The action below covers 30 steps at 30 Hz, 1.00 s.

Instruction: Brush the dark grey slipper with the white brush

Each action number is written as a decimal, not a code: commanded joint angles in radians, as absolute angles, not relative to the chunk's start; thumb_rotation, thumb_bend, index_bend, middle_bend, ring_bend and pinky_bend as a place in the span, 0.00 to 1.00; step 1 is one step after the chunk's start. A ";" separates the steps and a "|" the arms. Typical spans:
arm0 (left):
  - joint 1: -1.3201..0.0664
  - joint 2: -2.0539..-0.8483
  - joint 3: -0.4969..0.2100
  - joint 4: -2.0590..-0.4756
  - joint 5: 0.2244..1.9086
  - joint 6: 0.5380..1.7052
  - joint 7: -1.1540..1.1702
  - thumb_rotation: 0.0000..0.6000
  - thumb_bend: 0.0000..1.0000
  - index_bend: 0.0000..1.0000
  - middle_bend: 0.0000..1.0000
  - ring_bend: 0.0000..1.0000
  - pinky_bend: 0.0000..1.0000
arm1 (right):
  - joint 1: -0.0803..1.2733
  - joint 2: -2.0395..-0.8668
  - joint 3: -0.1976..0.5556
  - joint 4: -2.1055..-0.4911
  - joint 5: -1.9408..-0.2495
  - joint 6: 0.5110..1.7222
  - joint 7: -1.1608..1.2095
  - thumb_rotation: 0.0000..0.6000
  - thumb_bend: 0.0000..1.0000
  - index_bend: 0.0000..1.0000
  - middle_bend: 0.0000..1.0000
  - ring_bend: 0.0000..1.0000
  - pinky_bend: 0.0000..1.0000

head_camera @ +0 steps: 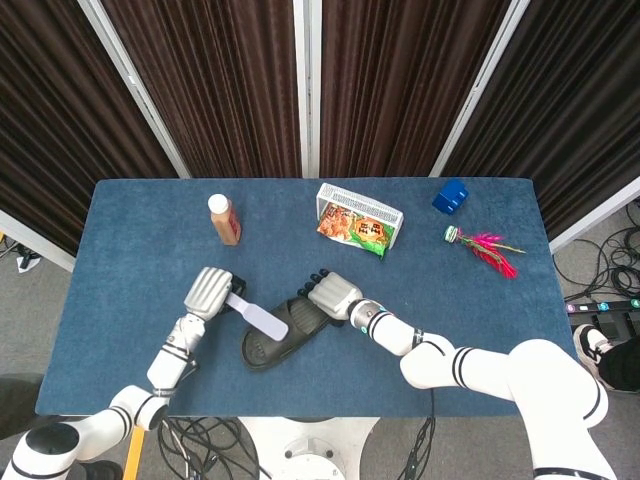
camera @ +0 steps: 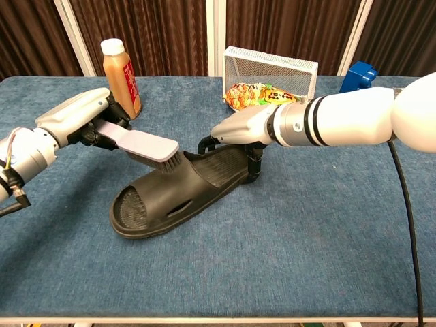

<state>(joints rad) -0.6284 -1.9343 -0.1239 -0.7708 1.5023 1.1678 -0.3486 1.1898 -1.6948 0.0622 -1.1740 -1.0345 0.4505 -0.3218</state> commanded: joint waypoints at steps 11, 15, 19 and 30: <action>-0.597 -1.966 -0.003 -0.722 1.598 1.234 -0.197 1.00 0.70 1.00 1.00 1.00 1.00 | 1.199 -1.695 0.051 -1.170 -1.033 0.445 -0.315 1.00 0.29 0.22 0.28 0.09 0.13; -0.589 -1.906 0.051 -0.796 1.644 1.242 -0.183 1.00 0.70 1.00 1.00 1.00 1.00 | 1.200 -1.696 0.052 -1.168 -1.032 0.448 -0.310 1.00 0.29 0.22 0.28 0.10 0.13; -0.588 -1.844 0.076 -0.887 1.669 1.246 -0.153 1.00 0.70 1.00 1.00 1.00 1.00 | 1.199 -1.694 0.051 -1.169 -1.032 0.452 -0.306 1.00 0.29 0.22 0.28 0.10 0.14; -0.613 -1.816 -0.023 -0.938 1.587 1.223 -0.224 1.00 0.69 1.00 1.00 1.00 1.00 | 1.200 -1.686 0.046 -1.178 -1.026 0.454 -0.304 1.00 0.29 0.22 0.28 0.10 0.14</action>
<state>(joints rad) -0.6049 -1.8057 -0.0039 -0.9492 1.6074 1.2399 -0.2112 1.2001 -1.6865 0.0464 -1.1779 -1.0264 0.4545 -0.3042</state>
